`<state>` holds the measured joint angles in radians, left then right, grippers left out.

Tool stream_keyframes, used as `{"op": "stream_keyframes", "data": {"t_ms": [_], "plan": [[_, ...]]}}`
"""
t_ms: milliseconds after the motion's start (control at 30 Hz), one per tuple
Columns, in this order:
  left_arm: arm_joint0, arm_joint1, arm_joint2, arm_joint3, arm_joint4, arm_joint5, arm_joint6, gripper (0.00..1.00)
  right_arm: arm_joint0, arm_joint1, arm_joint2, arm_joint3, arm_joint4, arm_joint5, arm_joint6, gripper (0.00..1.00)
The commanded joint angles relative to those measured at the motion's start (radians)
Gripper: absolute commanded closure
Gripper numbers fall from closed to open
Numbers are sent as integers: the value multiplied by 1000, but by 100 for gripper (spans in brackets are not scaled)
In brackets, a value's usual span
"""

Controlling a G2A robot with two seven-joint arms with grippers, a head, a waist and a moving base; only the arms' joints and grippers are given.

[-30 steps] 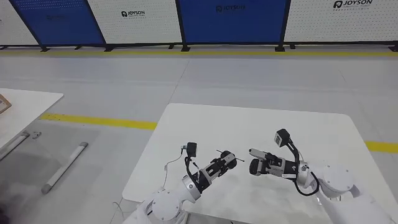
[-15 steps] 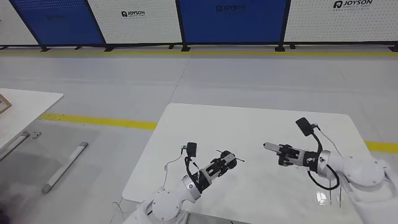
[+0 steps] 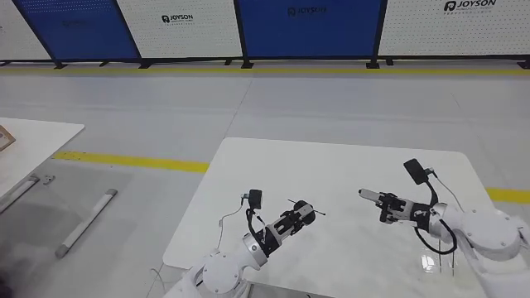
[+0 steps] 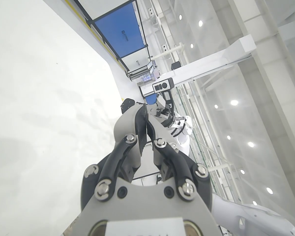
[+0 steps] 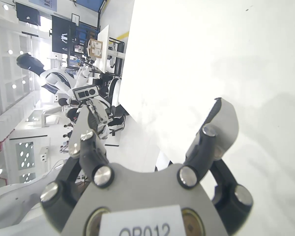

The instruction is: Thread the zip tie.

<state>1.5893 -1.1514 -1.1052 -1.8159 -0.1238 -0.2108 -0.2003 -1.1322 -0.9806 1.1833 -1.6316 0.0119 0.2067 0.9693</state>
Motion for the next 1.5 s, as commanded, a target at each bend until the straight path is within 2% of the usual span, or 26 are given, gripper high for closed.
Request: {"op": "stream_keyframes", "data": {"t_ms": [0, 67, 167, 233, 300, 367, 433, 800, 867, 967, 1033, 1100, 1233, 1333, 1467], "plan": [[0, 0, 0, 0, 0, 0, 0, 100, -1, 5, 11, -8, -40, -29, 6, 0], [0, 0, 0, 0, 0, 0, 0, 100, -6, 17, 47, -4, -78, -47, 45, 0], [0, 0, 0, 0, 0, 0, 0, 100, -37, 42, 143, 13, -114, -88, 123, 0], [0, 0, 0, 0, 0, 0, 0, 100, -52, 57, 199, 26, -144, -97, 173, 0], [0, 0, 0, 0, 0, 0, 0, 100, -55, 67, 221, 26, -189, -104, 218, 0], [0, 0, 0, 0, 0, 0, 0, 100, -36, 75, 210, 37, -237, -130, 311, 0], [0, 0, 0, 0, 0, 0, 0, 100, -4, 72, 205, 88, -205, -113, 302, 0], [0, 0, 0, 0, 0, 0, 0, 100, -9, 72, 203, 83, -214, -120, 286, 0], [0, 0, 0, 0, 0, 0, 0, 100, -25, 74, 196, 64, -253, -148, 259, 0], [0, 0, 0, 0, 0, 0, 0, 100, -25, 85, 233, 80, -199, -252, 361, 0], [0, 0, 0, 0, 0, 0, 0, 100, -22, 99, 266, 81, -206, -305, 421, 0], [0, 0, 0, 0, 0, 0, 0, 100, -36, 114, 270, 69, -227, -338, 421, 0], [0, 0, 0, 0, 0, 0, 0, 100, -51, 165, 220, 37, -345, -271, 421, 0], [0, 0, 0, 0, 0, 0, 0, 100, -20, 195, 176, 34, -347, -222, 421, 0], [0, 0, 0, 0, 0, 0, 0, 100, -20, 195, 176, 34, -347, -222, 421, 0]]}}
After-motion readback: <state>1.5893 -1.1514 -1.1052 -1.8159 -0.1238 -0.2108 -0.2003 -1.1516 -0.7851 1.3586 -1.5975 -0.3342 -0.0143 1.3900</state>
